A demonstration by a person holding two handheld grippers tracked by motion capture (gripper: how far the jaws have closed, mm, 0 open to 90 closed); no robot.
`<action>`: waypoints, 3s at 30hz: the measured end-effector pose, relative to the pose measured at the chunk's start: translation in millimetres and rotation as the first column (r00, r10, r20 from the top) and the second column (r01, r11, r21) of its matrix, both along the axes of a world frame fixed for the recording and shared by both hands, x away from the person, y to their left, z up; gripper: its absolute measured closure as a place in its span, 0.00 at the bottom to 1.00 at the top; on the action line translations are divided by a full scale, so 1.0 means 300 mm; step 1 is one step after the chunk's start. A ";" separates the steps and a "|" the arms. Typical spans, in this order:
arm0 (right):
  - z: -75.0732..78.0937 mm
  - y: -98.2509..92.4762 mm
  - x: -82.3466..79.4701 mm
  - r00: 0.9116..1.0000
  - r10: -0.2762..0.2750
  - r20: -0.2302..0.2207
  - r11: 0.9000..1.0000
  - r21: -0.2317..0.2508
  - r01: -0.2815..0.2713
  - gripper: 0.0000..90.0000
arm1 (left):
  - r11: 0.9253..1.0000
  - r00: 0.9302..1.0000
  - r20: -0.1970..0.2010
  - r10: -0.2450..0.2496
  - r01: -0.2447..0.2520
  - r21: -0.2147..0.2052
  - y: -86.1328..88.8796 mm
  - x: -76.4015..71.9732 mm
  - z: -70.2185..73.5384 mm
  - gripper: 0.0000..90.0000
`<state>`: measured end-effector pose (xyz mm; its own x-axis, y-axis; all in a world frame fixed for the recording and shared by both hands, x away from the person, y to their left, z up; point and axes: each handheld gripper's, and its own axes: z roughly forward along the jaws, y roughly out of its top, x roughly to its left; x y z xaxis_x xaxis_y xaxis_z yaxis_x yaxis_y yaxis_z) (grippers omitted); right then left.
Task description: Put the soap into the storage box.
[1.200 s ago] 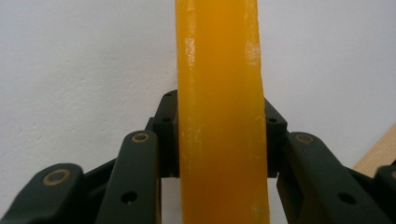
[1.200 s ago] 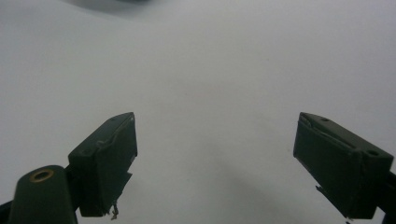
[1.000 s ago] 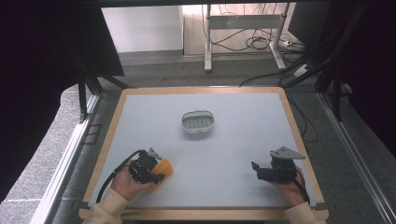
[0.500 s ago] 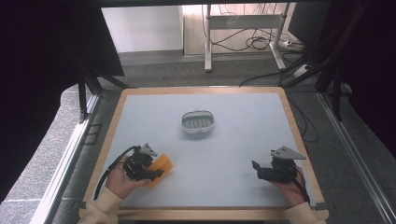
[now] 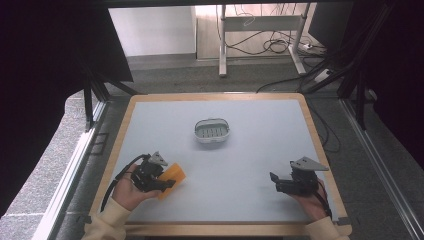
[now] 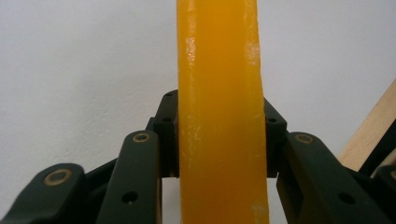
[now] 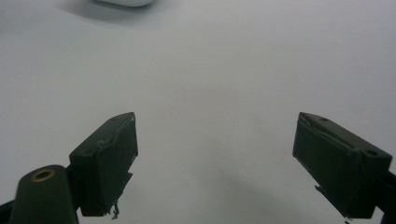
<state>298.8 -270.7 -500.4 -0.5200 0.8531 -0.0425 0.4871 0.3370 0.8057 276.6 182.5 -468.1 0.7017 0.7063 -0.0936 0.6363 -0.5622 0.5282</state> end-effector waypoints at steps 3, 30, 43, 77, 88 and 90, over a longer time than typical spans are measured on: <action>-0.003 0.000 0.001 1.000 0.000 -0.003 1.000 0.002 0.000 0.16 | 1.000 1.000 0.006 0.001 -0.001 -0.010 0.005 0.005 0.008 0.68; -0.002 0.001 -0.007 1.000 0.004 -0.004 1.000 0.006 -0.004 0.16 | 1.000 0.996 0.080 -0.031 0.031 -0.003 -0.021 0.088 0.114 0.69; -0.001 -0.003 -0.010 1.000 0.000 -0.003 1.000 0.003 0.000 0.16 | 0.999 0.995 0.081 -0.051 0.052 -0.003 -0.029 0.158 0.135 0.69; -0.005 -0.006 -0.009 1.000 -0.003 -0.005 1.000 -0.003 0.003 0.16 | 0.995 0.990 0.102 -0.093 0.089 0.043 -0.054 0.304 0.168 0.69; -0.005 -0.007 -0.010 1.000 -0.004 -0.004 1.000 -0.005 0.004 0.16 | 0.989 0.984 0.107 -0.142 0.136 0.057 -0.072 0.348 0.181 0.69; -0.004 -0.008 -0.010 1.000 -0.004 -0.004 1.000 -0.005 0.004 0.16 | 0.988 0.982 0.113 -0.151 0.145 0.060 -0.074 0.353 0.184 0.69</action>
<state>295.8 -273.0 -501.8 -0.5169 0.8549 -0.0447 0.4917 0.3393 0.8020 382.5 160.2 -412.9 0.8029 0.5954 0.0288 0.4795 -0.6738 0.5621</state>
